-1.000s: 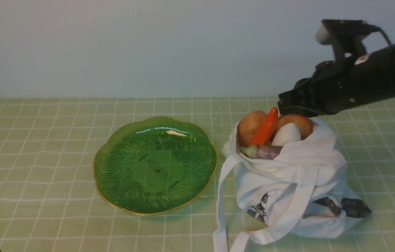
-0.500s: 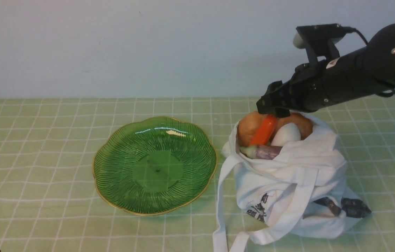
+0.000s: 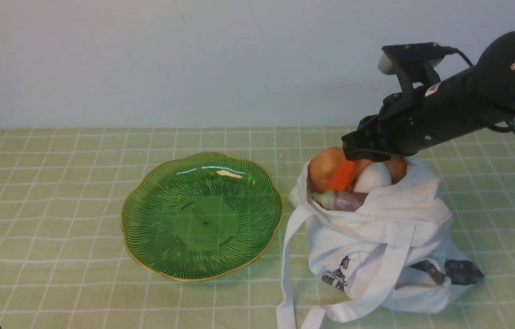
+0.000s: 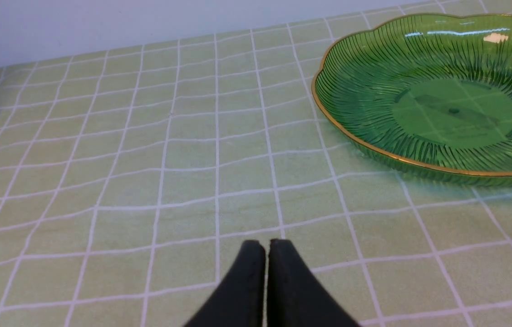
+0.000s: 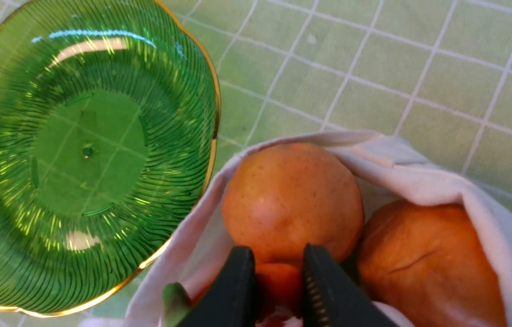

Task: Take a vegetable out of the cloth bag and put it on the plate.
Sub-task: Use the right arm to grab a carrot from the bag

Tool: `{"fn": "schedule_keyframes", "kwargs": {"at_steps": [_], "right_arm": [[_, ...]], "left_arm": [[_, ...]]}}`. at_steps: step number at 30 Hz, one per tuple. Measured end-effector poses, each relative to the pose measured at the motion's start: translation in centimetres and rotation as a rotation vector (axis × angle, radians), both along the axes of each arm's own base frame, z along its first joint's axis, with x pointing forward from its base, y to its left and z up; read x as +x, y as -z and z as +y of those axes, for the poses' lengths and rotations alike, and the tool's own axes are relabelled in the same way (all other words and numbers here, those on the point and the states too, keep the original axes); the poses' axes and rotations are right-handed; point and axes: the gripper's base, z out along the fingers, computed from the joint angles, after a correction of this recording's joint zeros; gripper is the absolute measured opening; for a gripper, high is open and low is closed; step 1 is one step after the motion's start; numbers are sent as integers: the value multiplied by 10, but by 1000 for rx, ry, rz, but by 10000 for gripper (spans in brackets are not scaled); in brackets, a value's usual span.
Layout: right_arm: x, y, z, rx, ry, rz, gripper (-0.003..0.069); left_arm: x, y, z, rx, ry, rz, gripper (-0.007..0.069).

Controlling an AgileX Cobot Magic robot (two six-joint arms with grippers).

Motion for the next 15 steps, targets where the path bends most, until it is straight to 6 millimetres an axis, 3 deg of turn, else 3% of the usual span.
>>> {"fn": "schedule_keyframes", "kwargs": {"at_steps": [5,15], "right_arm": [[-14,-26,-4,15,-14,-45,112],[-34,-57,-12,2,-31,-133,112]], "left_arm": [[0,0,0,0,0,0,-5],[0,0,0,0,0,0,-5]]}}
